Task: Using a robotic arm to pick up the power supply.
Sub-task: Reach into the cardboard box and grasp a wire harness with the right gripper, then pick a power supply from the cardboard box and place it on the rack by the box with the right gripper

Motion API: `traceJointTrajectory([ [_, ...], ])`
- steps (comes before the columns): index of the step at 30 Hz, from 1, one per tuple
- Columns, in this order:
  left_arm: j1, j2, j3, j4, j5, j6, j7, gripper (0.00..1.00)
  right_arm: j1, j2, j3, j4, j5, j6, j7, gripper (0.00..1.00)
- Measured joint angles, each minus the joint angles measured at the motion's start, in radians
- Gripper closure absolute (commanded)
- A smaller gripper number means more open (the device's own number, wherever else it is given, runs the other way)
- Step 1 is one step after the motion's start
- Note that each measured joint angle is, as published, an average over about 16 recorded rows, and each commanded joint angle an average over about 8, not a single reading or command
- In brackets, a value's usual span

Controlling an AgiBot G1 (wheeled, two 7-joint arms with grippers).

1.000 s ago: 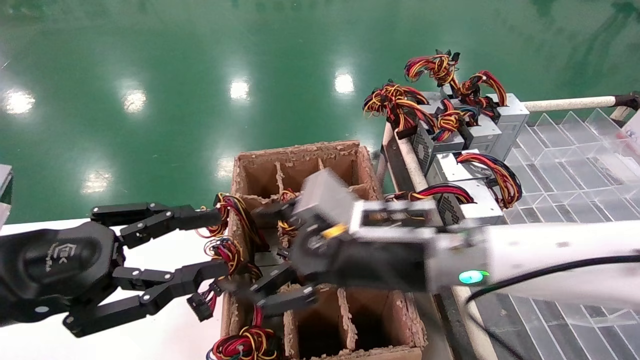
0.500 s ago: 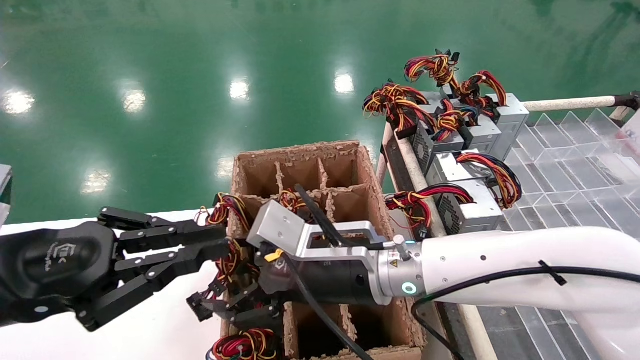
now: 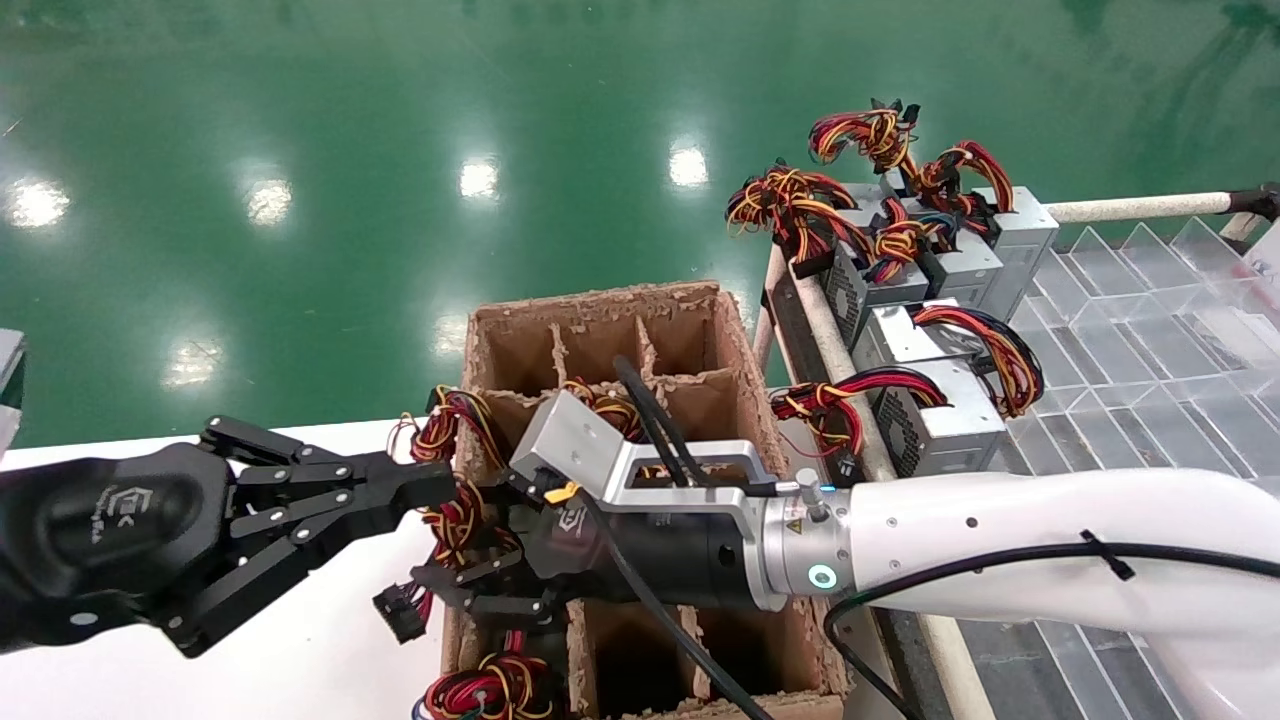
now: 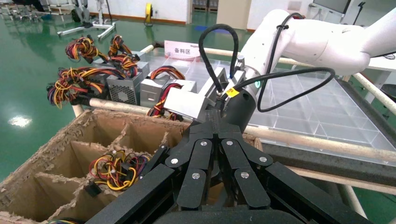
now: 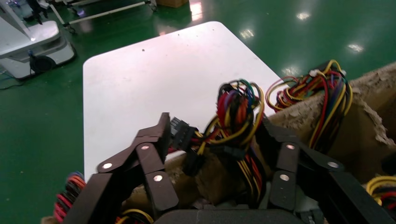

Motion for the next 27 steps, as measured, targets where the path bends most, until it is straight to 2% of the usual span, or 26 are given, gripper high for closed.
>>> traceJointTrajectory([
  [16, 0.000, 0.000, 0.000, 0.000, 0.000, 0.000, 0.000, 1.00, -0.002, 0.005, 0.003, -0.003, -0.004, 0.011, 0.013, 1.00],
  [27, 0.000, 0.000, 0.000, 0.000, 0.000, 0.000, 0.000, 1.00, 0.011, 0.050, 0.046, 0.005, 0.059, -0.013, -0.001, 1.00],
])
